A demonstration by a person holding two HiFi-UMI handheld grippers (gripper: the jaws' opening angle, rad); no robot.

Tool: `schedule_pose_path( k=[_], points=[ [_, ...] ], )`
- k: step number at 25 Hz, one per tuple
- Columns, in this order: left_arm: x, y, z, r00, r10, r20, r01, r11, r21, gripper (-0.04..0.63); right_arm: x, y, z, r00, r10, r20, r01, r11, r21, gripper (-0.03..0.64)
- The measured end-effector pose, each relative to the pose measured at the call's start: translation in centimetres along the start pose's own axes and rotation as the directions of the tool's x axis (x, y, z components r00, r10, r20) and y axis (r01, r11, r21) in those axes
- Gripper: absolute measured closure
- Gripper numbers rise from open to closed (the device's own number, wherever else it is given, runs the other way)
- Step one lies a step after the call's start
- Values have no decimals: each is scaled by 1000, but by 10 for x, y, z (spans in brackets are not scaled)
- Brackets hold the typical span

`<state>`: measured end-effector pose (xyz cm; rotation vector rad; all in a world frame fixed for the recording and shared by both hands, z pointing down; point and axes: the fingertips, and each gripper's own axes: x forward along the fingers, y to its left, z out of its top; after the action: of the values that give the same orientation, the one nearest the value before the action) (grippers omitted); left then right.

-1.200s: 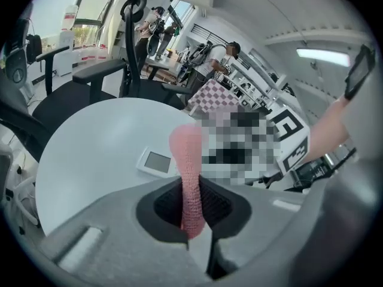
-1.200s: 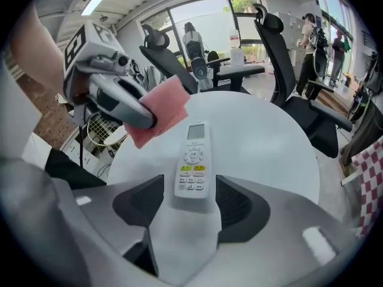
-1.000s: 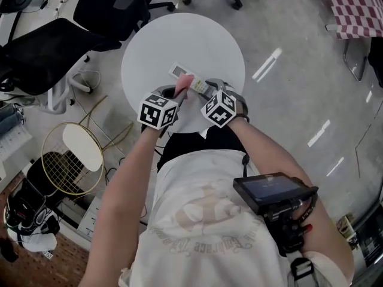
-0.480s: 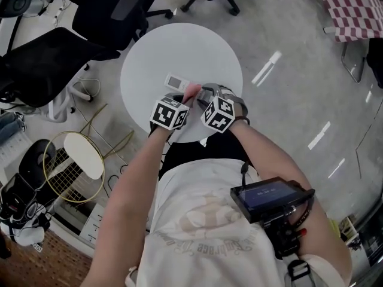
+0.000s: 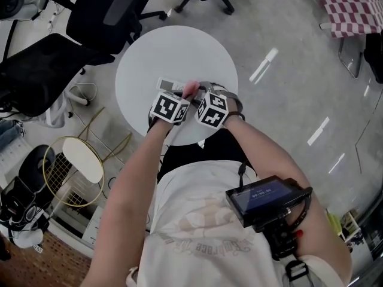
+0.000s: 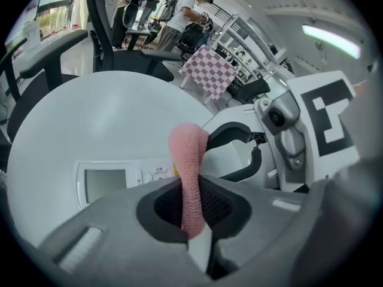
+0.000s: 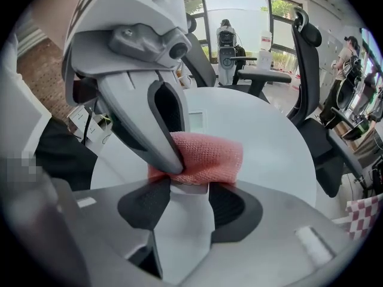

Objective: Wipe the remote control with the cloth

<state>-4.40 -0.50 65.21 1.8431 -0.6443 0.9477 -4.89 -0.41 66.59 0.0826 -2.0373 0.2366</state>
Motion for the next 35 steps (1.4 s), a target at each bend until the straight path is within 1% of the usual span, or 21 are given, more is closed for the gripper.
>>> schedule_pose_path(
  k=[7,11,16,19,27,30,35],
  points=[
    [0,5,4,999,24,-30,-24,1000,-4,568,1,-5,4,1000,-7,9,7,1000,10,405],
    [-1,6,5,997,59,-57,-59,998,0,568,0,-6,4,1000,-6,14,6,1000,12,408],
    [-4,11,7,993,107,-44,-108,994,-23,568,-1,-9,6,1000,-5,21,5,1000,23,408],
    [-6,17,6,989,136,-49,-138,990,-28,568,-1,-11,6,1000,-5,21,5,1000,28,410],
    [-10,24,6,991,117,-64,-120,992,-50,565,-1,-11,8,1000,8,19,-8,1000,23,410],
    [-13,30,5,990,126,-66,-130,990,-52,565,-1,-11,9,1000,12,22,-13,1000,23,410],
    [-20,42,2,988,143,-63,-147,986,-77,565,-1,-11,9,1000,13,16,-13,1000,15,410]
  ],
)
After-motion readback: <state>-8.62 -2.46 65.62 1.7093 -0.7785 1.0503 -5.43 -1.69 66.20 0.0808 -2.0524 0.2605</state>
